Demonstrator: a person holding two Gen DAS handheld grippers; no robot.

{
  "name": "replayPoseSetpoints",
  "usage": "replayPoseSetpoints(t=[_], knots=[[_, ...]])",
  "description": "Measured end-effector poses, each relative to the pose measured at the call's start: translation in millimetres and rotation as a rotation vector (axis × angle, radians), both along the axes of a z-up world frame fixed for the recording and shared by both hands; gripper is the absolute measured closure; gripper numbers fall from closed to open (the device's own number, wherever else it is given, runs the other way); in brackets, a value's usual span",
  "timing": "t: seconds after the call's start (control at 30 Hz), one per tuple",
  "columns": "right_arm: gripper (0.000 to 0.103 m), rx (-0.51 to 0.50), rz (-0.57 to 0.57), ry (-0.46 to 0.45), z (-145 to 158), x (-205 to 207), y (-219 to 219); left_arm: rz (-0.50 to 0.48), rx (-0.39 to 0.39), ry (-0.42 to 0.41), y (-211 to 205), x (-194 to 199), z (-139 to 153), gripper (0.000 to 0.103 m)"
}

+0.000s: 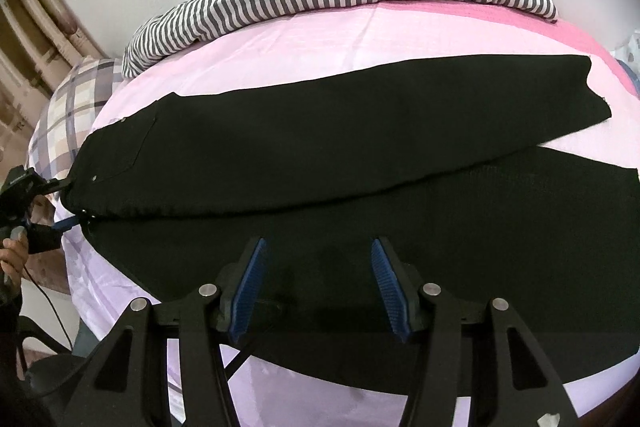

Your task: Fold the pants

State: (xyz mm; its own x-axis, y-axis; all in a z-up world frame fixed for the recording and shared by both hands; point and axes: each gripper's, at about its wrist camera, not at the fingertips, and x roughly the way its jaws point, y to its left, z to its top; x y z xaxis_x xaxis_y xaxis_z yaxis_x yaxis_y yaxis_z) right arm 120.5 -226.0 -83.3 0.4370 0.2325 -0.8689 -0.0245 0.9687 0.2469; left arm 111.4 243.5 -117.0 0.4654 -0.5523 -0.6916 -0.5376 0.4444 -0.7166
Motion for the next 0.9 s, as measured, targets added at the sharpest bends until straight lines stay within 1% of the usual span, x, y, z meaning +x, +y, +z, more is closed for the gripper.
replayPoseSetpoints(t=[0.1,0.23,0.3,0.4,0.47,0.5,0.53,0.57,0.63,0.77,0.83,0.9], knots=[[0.051,0.002,0.004,0.005,-2.3,1.6,1.3,0.025,-0.017,0.014,-1.4,-6.2,-1.0,0.037],[0.051,0.009,0.009,0.011,-6.3,5.2,4.4,0.011,0.0,0.011,-9.9,-4.5,3.0,0.037],[0.051,0.01,0.008,0.011,-8.1,5.7,5.7,0.024,0.005,0.009,-10.6,-0.4,2.5,0.038],[0.051,0.018,-0.001,0.01,-9.5,3.7,3.7,0.062,0.002,0.021,-9.0,5.9,0.5,0.044],[0.051,0.025,-0.018,0.012,-11.1,1.8,-0.3,0.074,0.019,0.023,-8.9,8.4,0.7,0.054],[0.051,0.04,-0.031,0.014,-12.0,0.9,-3.9,0.075,0.03,0.019,-8.9,9.6,1.6,0.064],[0.051,0.056,-0.045,0.017,-13.2,0.3,-7.4,0.076,0.041,0.009,-8.8,10.5,3.2,0.078],[0.051,0.071,-0.063,0.019,-14.0,-0.3,-11.6,0.079,0.048,0.0,-8.7,11.3,4.9,0.08],[0.051,0.113,-0.103,0.019,-15.7,-1.6,-22.6,0.087,0.044,-0.026,-8.0,11.7,10.9,0.086],[0.049,0.228,-0.192,0.019,-21.1,-1.5,-46.9,0.061,0.091,-0.11,-11.6,17.3,40.3,0.088],[0.049,0.317,-0.243,0.012,-25.4,-0.2,-58.6,0.044,0.097,-0.154,-13.8,20.6,56.2,0.088],[0.049,0.43,-0.288,0.009,-32.1,2.4,-68.5,0.034,0.103,-0.175,-14.4,24.1,67.0,0.088]])
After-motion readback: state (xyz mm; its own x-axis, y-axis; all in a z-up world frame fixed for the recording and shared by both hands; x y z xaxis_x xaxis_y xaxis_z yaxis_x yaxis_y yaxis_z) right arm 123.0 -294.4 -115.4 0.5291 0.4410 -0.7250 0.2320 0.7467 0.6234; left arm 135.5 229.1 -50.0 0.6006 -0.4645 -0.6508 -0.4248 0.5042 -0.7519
